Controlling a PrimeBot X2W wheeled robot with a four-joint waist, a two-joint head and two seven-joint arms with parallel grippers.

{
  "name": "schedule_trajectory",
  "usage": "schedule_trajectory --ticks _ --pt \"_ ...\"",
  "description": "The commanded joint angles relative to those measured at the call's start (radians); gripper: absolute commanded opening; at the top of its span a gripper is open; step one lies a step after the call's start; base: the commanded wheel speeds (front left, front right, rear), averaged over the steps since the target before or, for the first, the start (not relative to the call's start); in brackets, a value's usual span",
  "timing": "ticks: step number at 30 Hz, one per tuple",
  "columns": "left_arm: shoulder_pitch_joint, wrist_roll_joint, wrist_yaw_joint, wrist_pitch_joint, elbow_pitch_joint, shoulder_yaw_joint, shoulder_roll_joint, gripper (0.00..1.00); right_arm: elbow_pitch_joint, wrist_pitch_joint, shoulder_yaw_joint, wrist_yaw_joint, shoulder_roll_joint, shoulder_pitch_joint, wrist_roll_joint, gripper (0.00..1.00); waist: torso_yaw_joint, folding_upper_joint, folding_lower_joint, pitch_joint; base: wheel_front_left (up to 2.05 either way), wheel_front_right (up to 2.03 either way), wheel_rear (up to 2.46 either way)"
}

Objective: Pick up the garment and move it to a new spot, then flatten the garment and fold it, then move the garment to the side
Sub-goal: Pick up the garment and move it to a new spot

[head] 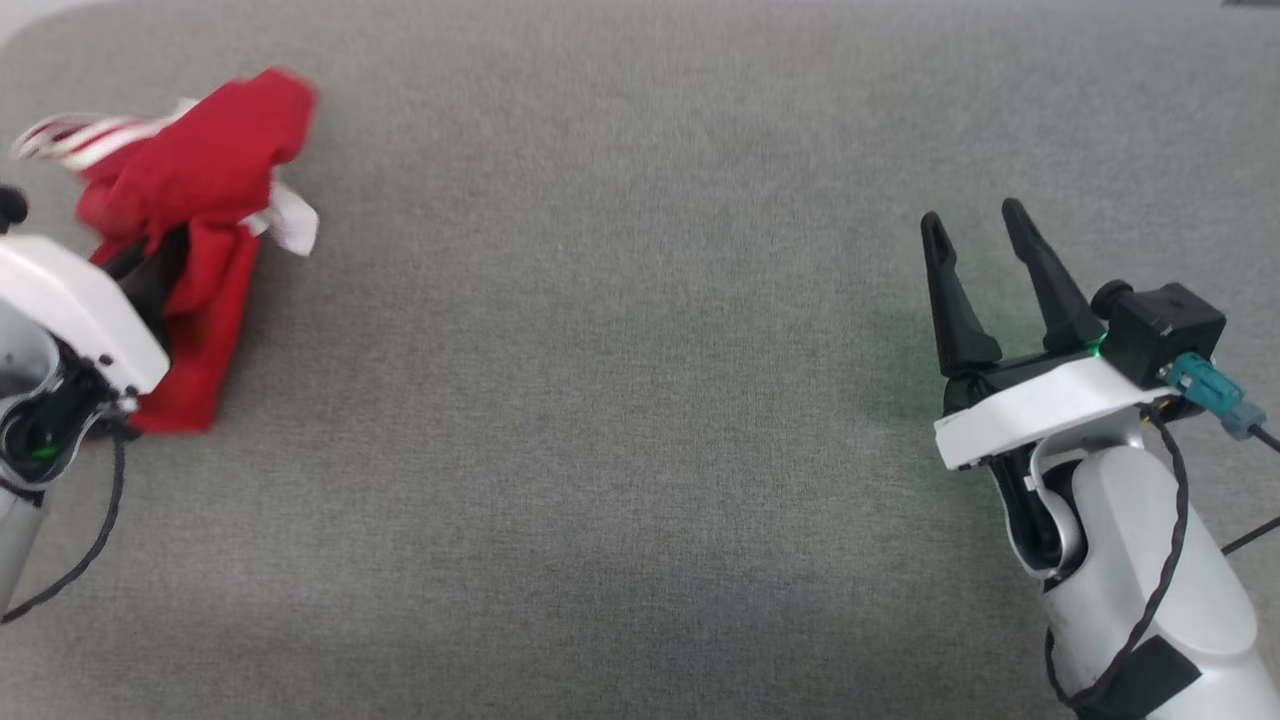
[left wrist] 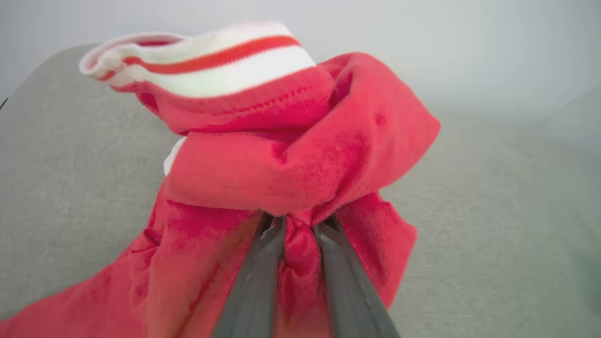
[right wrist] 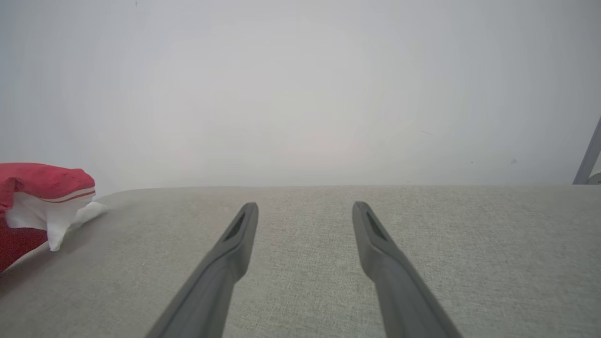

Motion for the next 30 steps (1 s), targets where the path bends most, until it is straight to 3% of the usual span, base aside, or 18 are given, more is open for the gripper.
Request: schedule_trajectory --ticks 1,9,16,23,30 --pt "-0.018 -0.022 0.000 -0.005 -0.041 -0.008 0.010 0.00 -0.002 -0.004 -0.005 0.000 0.004 0.015 0.007 1.00 -0.001 0.0000 0.0000 -0.028 0.00 0.00 0.00" --pt "-0.065 -0.080 0.000 0.026 -0.294 -0.078 0.025 0.00 -0.019 -0.004 -0.032 0.000 0.035 0.046 0.029 1.00 -0.073 0.0000 0.0000 -0.050 0.00 0.00 0.00" --pt "-0.132 -0.081 0.000 0.076 -0.449 -0.183 -0.051 0.00 -0.049 -0.004 -0.070 0.000 0.064 0.063 0.050 1.00 -0.202 0.0000 0.0000 -0.018 0.00 0.00 0.00" --pt "-0.196 -0.149 0.000 0.120 -0.498 -0.252 -0.154 0.00 -0.077 -0.004 -0.113 0.000 0.084 0.084 0.070 1.00 -0.346 0.0000 0.0000 0.023 0.00 0.00 0.00" --pt "-0.209 -0.161 0.000 0.156 -0.388 -0.307 -0.156 0.00 -0.090 -0.004 -0.124 0.000 0.091 0.100 0.108 1.00 -0.446 0.0000 0.0000 0.053 0.00 0.00 0.00"
